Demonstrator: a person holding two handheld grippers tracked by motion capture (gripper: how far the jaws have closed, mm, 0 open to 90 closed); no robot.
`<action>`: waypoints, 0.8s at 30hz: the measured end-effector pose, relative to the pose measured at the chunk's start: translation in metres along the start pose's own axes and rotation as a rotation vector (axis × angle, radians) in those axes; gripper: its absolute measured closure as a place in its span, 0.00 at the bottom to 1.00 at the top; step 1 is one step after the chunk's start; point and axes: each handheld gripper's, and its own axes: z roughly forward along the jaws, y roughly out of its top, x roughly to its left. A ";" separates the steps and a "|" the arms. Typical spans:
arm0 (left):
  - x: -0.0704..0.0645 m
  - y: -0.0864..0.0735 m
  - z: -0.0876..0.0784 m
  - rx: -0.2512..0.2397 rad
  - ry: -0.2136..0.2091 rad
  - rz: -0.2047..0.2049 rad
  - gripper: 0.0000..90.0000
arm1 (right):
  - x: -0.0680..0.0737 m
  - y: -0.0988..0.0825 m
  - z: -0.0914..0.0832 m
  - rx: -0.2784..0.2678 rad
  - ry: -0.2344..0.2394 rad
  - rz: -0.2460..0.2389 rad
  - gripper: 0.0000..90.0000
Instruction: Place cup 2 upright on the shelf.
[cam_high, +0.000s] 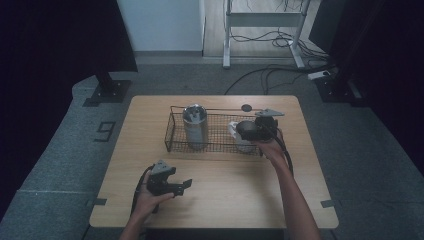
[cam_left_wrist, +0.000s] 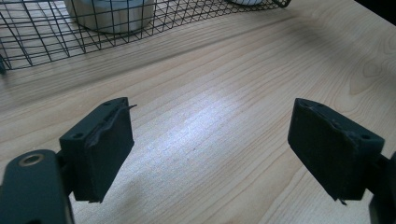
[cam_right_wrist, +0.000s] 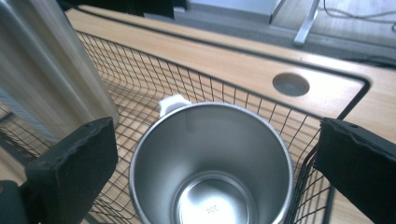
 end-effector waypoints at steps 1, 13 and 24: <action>0.000 0.000 0.000 0.000 0.000 0.000 0.16 | 0.000 0.001 -0.003 -0.006 -0.001 0.000 0.00; 0.000 0.000 0.001 0.004 0.005 0.001 0.16 | 0.001 -0.008 -0.028 -0.047 -0.011 -0.015 0.01; 0.000 0.000 0.001 0.004 0.008 0.002 0.16 | 0.002 -0.027 -0.052 -0.089 0.030 -0.005 0.04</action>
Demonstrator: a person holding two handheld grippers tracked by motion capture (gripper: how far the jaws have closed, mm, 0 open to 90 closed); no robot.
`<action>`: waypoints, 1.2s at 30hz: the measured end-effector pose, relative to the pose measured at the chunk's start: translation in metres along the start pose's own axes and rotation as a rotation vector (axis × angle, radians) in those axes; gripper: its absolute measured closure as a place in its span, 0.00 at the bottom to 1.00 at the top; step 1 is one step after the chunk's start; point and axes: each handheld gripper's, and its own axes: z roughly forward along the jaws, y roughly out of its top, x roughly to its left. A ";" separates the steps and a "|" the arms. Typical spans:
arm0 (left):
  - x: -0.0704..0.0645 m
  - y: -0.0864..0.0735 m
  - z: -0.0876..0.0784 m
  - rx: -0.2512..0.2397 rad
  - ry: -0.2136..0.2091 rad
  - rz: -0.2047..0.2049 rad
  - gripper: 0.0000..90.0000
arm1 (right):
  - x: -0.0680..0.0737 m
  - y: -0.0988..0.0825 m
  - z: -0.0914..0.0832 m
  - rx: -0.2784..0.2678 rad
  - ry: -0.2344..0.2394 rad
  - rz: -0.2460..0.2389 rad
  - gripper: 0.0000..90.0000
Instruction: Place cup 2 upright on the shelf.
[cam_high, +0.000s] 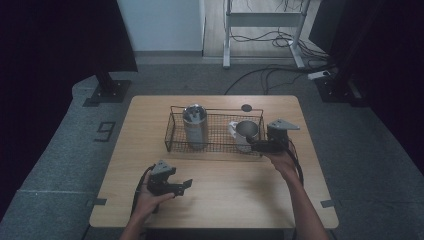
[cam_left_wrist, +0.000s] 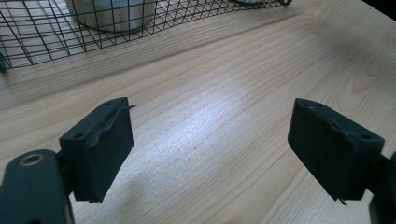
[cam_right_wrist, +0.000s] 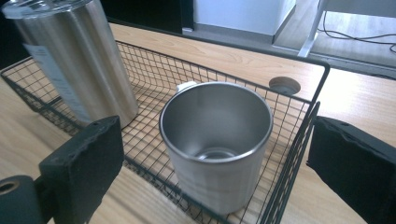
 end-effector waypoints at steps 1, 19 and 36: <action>0.000 0.000 0.000 0.000 0.000 0.000 0.16 | 0.000 -0.002 -0.002 -0.001 0.001 0.001 0.04; 0.001 -0.001 0.000 0.004 0.009 0.000 0.16 | 0.003 -0.066 -0.041 0.010 0.020 0.043 0.10; -0.001 -0.002 0.002 0.014 0.013 0.014 0.16 | 0.008 -0.121 -0.062 0.070 0.007 0.074 0.13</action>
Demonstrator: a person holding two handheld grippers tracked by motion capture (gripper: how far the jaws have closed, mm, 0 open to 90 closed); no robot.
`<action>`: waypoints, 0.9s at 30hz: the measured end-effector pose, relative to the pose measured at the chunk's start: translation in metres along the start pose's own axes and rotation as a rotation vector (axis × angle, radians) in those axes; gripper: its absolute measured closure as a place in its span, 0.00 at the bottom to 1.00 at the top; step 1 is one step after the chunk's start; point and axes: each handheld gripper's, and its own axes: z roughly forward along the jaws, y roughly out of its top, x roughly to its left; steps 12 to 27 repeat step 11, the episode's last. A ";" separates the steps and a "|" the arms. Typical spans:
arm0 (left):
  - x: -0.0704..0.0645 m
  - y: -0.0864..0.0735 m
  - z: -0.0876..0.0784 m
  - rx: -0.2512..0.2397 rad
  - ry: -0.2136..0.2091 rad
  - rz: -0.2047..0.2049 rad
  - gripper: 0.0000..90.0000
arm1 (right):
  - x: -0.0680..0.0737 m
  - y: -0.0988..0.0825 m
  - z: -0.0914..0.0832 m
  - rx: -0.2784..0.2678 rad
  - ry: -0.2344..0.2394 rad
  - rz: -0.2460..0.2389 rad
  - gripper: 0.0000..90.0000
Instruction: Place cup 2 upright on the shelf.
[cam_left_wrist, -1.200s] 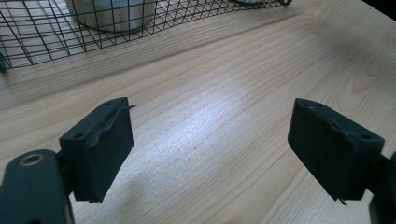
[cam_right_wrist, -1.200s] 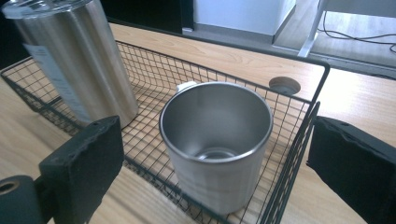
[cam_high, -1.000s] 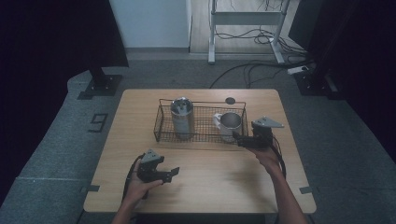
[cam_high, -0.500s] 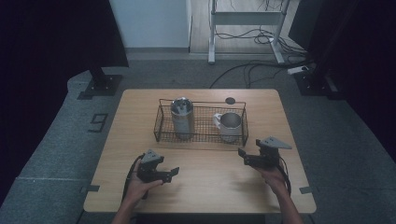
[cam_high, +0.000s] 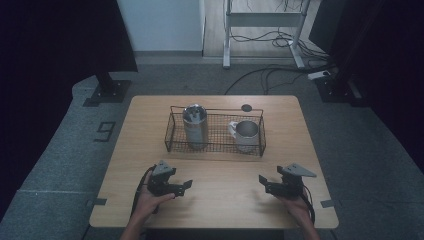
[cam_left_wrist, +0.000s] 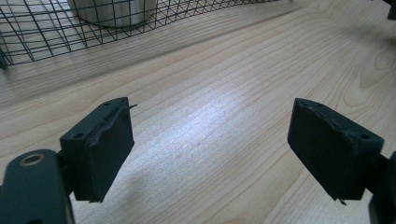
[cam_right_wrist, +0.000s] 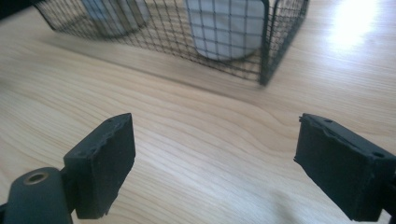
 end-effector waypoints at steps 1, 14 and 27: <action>0.000 0.000 0.000 0.001 -0.001 0.001 0.16 | 0.001 -0.001 0.000 0.002 -0.009 -0.004 0.13; 0.000 0.000 0.000 0.002 0.001 0.001 0.16 | -0.002 -0.005 -0.001 -0.002 -0.016 0.002 0.14; 0.000 0.000 0.000 0.002 0.001 0.001 0.16 | -0.002 -0.005 -0.001 -0.002 -0.016 0.002 0.14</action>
